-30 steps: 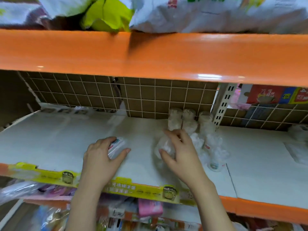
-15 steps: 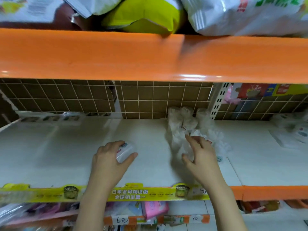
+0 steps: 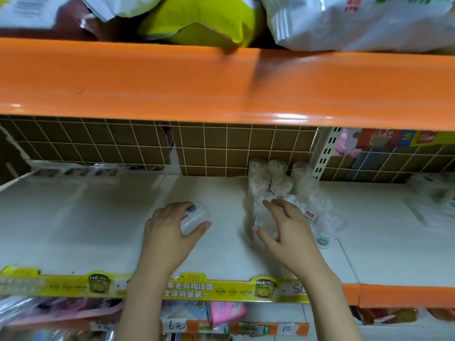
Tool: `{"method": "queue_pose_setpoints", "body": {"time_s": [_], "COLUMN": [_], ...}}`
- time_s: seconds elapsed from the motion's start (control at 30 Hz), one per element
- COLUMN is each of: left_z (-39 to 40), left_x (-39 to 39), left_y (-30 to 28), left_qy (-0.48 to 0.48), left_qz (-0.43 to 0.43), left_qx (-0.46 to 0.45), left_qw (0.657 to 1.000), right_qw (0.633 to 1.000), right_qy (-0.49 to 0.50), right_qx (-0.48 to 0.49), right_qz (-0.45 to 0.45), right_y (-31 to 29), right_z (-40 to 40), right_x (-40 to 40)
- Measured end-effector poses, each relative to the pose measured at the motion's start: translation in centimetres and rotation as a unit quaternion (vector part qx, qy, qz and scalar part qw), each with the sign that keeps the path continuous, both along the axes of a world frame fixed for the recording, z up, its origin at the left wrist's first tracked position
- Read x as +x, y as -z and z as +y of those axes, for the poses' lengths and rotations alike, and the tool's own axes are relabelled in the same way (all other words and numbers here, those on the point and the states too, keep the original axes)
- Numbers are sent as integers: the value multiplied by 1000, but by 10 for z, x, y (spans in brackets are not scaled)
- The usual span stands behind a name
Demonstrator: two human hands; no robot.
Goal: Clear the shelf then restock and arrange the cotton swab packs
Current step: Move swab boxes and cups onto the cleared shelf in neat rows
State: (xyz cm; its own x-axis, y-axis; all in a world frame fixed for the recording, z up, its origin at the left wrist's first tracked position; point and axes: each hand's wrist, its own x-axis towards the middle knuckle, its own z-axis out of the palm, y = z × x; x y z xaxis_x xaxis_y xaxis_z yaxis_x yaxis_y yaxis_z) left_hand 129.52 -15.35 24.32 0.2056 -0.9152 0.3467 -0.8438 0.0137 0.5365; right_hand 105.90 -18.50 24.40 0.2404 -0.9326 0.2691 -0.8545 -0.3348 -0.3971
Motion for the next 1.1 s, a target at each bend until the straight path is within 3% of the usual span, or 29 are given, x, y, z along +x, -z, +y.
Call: {"method": "queue_pose_setpoints", "body": {"time_s": [0.43,0.53,0.7,0.87,1.1], "left_z": [-10,-18,-18,-18,-17], "left_x": [77,114,172,212,229], "left_y": [10,9,5,8,15], "left_qy": [43,53,34,77,132], "left_qz": [41,7,21,24,120], "left_qx": [53,65,57,53,59], "left_qw": [997,996,998,995,982], "right_qw": [999,999,999,997,997], "right_qy": [-18,3,-7,4,49], "right_qx": [-20,-2,45,71,31], "right_qz": [-47,-50,-10,35,46], "right_y": [-3,7,33,46,67], "right_z": [-18,-21,-28,-42,-62], "right_x": [96,133,193,234,271]}}
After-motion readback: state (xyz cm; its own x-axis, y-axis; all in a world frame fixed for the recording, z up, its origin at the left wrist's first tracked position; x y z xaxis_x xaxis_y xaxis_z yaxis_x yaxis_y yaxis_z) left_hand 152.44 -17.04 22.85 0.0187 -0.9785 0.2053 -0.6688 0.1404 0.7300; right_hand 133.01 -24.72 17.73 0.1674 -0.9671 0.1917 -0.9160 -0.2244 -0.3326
